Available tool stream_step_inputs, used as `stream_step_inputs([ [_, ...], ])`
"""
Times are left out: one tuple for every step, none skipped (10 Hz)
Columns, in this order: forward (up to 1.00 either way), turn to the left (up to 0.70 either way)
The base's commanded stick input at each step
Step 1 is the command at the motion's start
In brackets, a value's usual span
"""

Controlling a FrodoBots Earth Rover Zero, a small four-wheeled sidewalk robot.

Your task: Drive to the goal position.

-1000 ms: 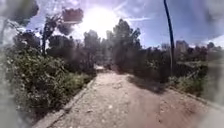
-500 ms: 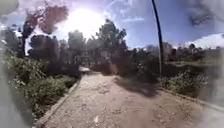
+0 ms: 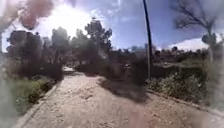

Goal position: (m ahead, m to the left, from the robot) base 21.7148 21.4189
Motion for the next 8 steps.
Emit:
stream_step_inputs([
  [0.70, -0.35],
  [0.70, -0.33],
  [0.70, -0.22],
  [0.70, -0.12],
  [0.70, -0.01],
  [0.70, 0.00],
  [0.70, 0.00],
  [0.70, 0.07],
])
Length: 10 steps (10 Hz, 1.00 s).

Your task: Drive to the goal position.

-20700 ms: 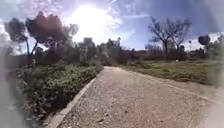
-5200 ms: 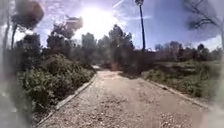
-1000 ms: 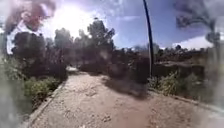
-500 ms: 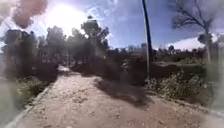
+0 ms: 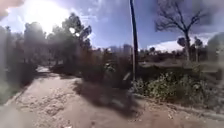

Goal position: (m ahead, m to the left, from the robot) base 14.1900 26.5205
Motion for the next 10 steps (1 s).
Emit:
stream_step_inputs([
  [0.70, 0.15],
  [0.70, 0.23],
  [0.70, 0.31],
  [0.70, 0.35],
  [0.70, 0.35],
  [0.70, 0.35],
  [0.70, 0.35],
  [0.70, 0.35],
  [0.70, 0.35],
  [0.70, 0.35],
])
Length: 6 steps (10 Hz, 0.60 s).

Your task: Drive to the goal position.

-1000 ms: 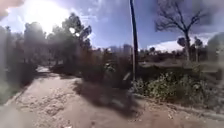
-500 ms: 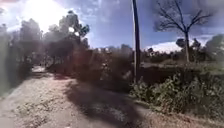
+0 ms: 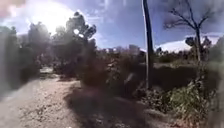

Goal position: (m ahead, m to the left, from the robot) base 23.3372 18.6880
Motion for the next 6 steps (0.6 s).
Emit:
stream_step_inputs([
  [0.70, 0.35],
  [0.70, 0.35],
  [0.70, 0.35],
  [0.70, 0.35],
  [0.70, 0.35],
  [0.55, 0.42],
])
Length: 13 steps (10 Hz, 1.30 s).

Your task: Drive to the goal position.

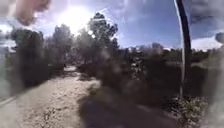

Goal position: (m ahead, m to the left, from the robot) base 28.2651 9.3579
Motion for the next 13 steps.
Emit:
stream_step_inputs([
  [0.28, 0.56],
  [0.01, 0.69],
  [0.00, 0.70],
  [0.00, 0.70],
  [0.00, 0.70],
  [0.00, 0.70],
  [0.00, 0.69],
  [0.00, 0.46],
  [0.00, 0.26],
  [0.00, 0.05],
  [0.00, 0.16],
  [0.00, 0.37],
  [0.00, 0.58],
])
